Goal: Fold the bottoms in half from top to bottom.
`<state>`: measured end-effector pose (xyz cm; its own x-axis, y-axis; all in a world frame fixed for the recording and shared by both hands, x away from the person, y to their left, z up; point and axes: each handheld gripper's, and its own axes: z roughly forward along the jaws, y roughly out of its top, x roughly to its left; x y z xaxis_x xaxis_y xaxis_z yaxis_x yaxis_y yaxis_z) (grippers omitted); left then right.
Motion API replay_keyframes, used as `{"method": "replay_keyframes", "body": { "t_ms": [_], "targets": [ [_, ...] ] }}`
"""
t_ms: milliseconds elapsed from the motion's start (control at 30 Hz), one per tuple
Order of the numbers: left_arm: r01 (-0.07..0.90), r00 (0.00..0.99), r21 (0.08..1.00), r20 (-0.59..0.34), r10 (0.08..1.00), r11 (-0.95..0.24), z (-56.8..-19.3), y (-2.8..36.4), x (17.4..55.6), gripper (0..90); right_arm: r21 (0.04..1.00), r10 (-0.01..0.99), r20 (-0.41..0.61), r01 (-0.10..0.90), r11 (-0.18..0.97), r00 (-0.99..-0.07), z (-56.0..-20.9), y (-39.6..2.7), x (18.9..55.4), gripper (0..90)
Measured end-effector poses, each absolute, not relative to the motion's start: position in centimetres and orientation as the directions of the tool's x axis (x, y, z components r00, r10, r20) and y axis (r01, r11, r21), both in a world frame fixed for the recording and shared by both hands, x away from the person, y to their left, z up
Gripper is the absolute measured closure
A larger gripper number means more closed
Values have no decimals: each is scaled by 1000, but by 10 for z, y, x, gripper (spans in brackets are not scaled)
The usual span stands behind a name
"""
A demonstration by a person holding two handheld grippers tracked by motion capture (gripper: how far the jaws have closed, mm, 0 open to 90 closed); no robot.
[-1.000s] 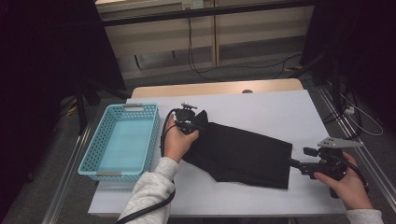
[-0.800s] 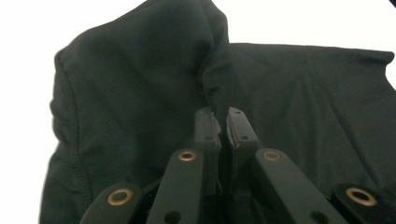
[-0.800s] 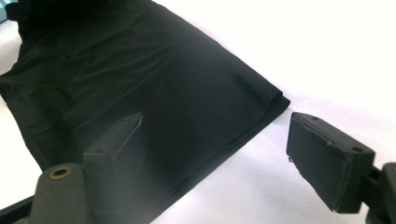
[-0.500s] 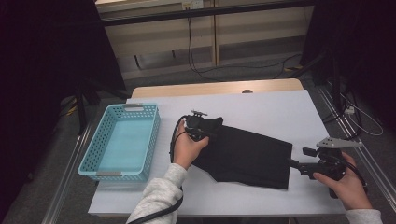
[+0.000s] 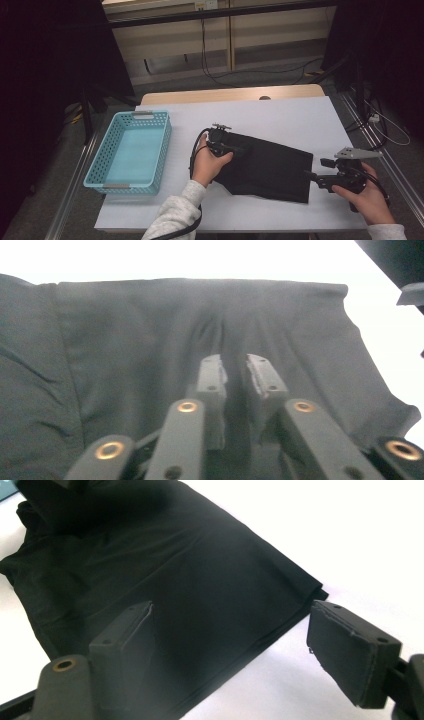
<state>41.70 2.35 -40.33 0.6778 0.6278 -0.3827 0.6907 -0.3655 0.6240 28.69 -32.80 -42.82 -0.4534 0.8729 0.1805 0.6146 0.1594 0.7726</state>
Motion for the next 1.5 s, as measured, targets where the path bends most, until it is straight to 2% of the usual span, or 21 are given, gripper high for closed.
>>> {"method": "replay_keyframes", "body": {
  "t_ms": [67,200,367,467,533,700,1100,1500],
  "targets": [
    [688,682,630,-390,618,-361,-401,25,417,690,771,873,180,616,162,-454,-429,-326,287,200],
    [676,689,647,-387,612,-352,-396,30,415,526,769,873,175,617,167,-456,-429,-323,289,200],
    [626,715,689,-318,623,-365,-393,43,412,354,771,873,179,616,162,-454,-429,-318,291,207],
    [625,712,690,-313,628,-365,-394,55,408,336,770,870,176,615,169,-460,-430,-313,294,209],
    [602,721,701,-272,638,-382,-395,62,404,326,770,870,175,615,172,-461,-430,-310,295,209],
    [599,724,704,-273,633,-382,-398,77,396,263,773,862,171,608,183,-476,-430,-301,299,210],
    [593,717,704,-242,653,-391,-416,104,385,225,768,847,163,604,213,-505,-435,-276,308,210],
    [598,726,696,-259,638,-397,-422,118,372,179,783,848,165,590,197,-503,-436,-260,314,210]
  ]
}}
